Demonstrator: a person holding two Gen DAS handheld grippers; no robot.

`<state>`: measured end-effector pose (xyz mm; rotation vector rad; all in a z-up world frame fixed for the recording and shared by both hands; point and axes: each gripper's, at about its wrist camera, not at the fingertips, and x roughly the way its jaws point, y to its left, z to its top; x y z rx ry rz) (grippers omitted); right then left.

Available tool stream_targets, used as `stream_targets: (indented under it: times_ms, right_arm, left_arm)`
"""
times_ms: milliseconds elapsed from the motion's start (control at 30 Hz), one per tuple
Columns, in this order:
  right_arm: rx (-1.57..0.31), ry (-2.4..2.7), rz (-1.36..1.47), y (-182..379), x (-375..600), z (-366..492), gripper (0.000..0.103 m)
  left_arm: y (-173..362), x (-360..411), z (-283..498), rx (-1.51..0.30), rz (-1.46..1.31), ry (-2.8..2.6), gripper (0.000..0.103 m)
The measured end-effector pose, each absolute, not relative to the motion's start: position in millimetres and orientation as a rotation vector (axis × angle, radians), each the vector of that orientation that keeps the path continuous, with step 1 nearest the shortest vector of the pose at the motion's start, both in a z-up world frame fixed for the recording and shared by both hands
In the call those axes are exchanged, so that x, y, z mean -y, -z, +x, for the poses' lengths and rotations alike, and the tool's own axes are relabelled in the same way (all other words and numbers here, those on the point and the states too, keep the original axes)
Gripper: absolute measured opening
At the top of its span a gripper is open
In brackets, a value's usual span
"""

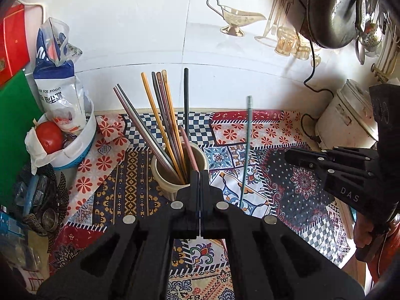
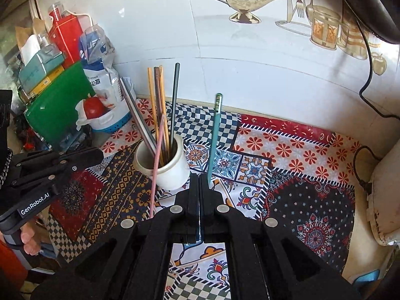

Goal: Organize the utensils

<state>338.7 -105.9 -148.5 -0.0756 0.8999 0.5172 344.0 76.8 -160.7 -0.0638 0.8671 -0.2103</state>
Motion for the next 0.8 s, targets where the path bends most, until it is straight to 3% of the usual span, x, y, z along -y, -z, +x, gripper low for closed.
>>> stream_targets:
  times_ms: [267,433,633,800]
  right_arm:
    - [-0.936,-0.496,-0.109,162,104,351,0.001]
    - [-1.024,-0.443,-0.106,185,118,363,0.005]
    - [-1.09,-0.354,-0.101,204,148,365,0.026]
    - [-1.106,-0.27,-0.089,212,183,356,0.038]
  left_arm:
    - [192,-87,362,-0.991,-0.143,0.241,0.0]
    - [225,-64,368,-1.096,-0.096,0.276,0.007]
    - [262,-12,370,-1.192,-0.002,0.347,0.031]
    - [287,33,372,-1.272,0.031,0.428,0.036]
